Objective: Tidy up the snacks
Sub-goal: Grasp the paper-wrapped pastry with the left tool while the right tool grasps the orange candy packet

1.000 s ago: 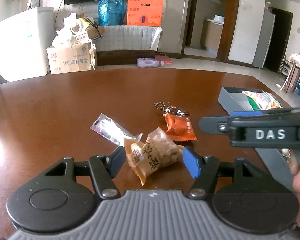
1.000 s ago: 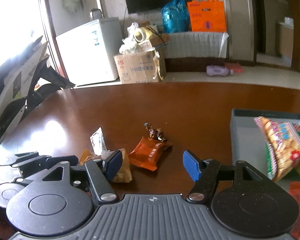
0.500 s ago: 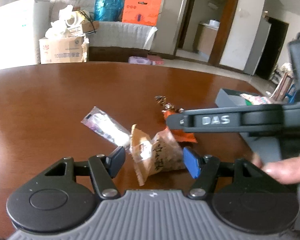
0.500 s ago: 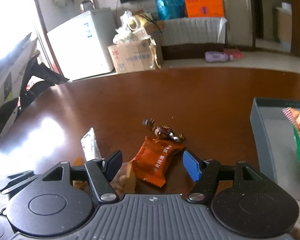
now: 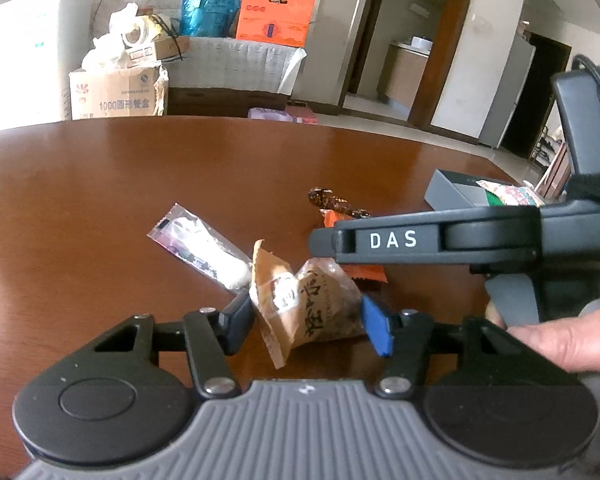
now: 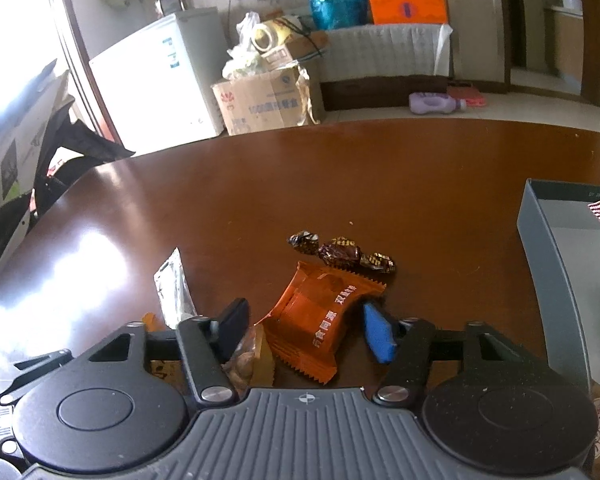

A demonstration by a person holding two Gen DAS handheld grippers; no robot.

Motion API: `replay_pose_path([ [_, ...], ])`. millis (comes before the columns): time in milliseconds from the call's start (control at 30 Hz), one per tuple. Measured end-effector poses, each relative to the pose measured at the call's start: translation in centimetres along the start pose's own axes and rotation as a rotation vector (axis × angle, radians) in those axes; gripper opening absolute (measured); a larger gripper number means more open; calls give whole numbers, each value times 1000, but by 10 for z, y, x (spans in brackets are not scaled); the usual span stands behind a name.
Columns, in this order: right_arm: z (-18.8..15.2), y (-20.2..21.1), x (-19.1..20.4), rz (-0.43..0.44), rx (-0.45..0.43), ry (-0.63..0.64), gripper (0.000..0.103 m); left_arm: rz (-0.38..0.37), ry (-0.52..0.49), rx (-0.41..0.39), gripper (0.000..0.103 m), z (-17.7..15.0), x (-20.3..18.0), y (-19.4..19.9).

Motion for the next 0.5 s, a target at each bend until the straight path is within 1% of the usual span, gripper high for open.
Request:
replay_pose_path([
  [167, -1, 2, 1, 1, -7, 21, 50, -9, -11, 1, 53, 0, -2, -1],
  [333, 0, 5, 2, -5, -12, 39, 47, -18, -21, 8, 44, 1, -3, 1],
  [500, 2, 10, 2, -1, -23, 38, 46, -11, -30, 8, 41, 5, -8, 4],
])
Point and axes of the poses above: each gripper's, at about its wrist camera, not at the fingertips, and y roughly against the way its jaws point, x to its left, z to its top, the point moved 10 cm from there along -y, roughly the way its jaws point
